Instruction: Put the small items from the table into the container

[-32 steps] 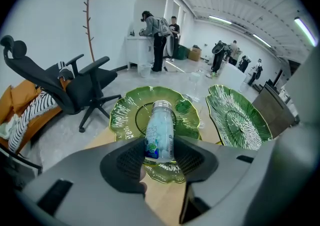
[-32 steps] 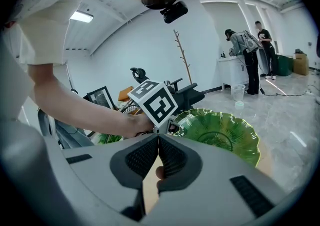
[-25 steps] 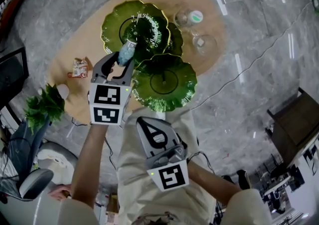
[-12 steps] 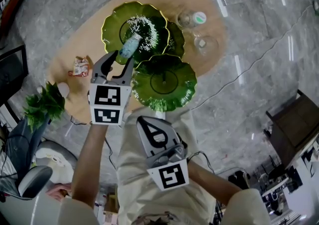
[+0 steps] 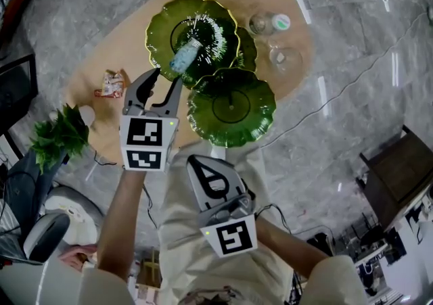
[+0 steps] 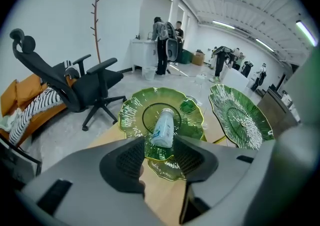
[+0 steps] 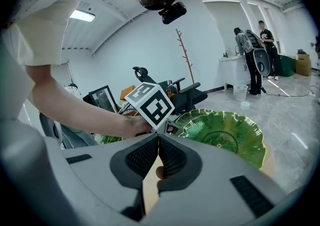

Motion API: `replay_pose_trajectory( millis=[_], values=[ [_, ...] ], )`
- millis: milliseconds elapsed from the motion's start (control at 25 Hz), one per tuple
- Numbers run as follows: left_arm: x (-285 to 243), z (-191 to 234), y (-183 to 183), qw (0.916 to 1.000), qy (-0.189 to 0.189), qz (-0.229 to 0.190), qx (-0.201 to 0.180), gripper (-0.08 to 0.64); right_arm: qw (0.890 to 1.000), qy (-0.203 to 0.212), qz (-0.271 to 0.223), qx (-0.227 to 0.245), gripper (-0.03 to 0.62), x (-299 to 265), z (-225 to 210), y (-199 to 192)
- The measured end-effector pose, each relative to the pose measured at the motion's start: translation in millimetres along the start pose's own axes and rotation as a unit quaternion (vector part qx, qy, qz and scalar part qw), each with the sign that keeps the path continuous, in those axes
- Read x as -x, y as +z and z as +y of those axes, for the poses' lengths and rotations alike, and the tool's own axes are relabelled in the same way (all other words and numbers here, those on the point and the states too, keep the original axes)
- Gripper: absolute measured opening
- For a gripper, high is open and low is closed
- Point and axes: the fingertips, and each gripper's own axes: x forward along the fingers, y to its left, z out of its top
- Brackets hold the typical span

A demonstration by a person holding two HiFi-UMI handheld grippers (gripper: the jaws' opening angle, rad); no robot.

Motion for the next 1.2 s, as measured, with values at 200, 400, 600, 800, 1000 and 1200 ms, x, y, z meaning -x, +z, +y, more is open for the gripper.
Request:
replay_pose_trajectory(
  millis=[200, 400, 600, 800, 1000, 1200],
  values=[
    [8.8, 3.9, -6.5, 0.9996, 0.013, -0.004, -0.024, 0.181, 1.000, 0.009, 0.000, 0.009, 0.006, -3.0, 10.7, -0.3],
    [22.3, 15.4, -12.6, 0.9994, 0.017, -0.021, 0.022, 0.181, 1.000, 0.021, 0.008, 0.018, 0.006, -5.8, 24.3, -3.6],
    [34.1, 29.5, -25.3, 0.9988, 0.028, -0.021, 0.034, 0.181, 0.999, 0.036, 0.014, 0.035, 0.006, -11.6, 37.8, -6.1],
    [50.8, 46.3, -44.2, 0.9974, 0.040, -0.023, 0.055, 0.179, 0.998, 0.048, 0.019, 0.043, 0.006, -17.6, 57.8, -10.1],
    [64.6, 56.9, -60.3, 0.9967, 0.039, -0.021, 0.068, 0.158, 0.996, 0.058, 0.024, 0.057, 0.006, -24.4, 75.0, -10.0],
    [77.5, 74.1, -78.8, 0.9944, 0.062, -0.018, 0.083, 0.106, 0.995, 0.064, 0.031, 0.067, 0.006, -31.0, 91.7, -14.5]
  ],
)
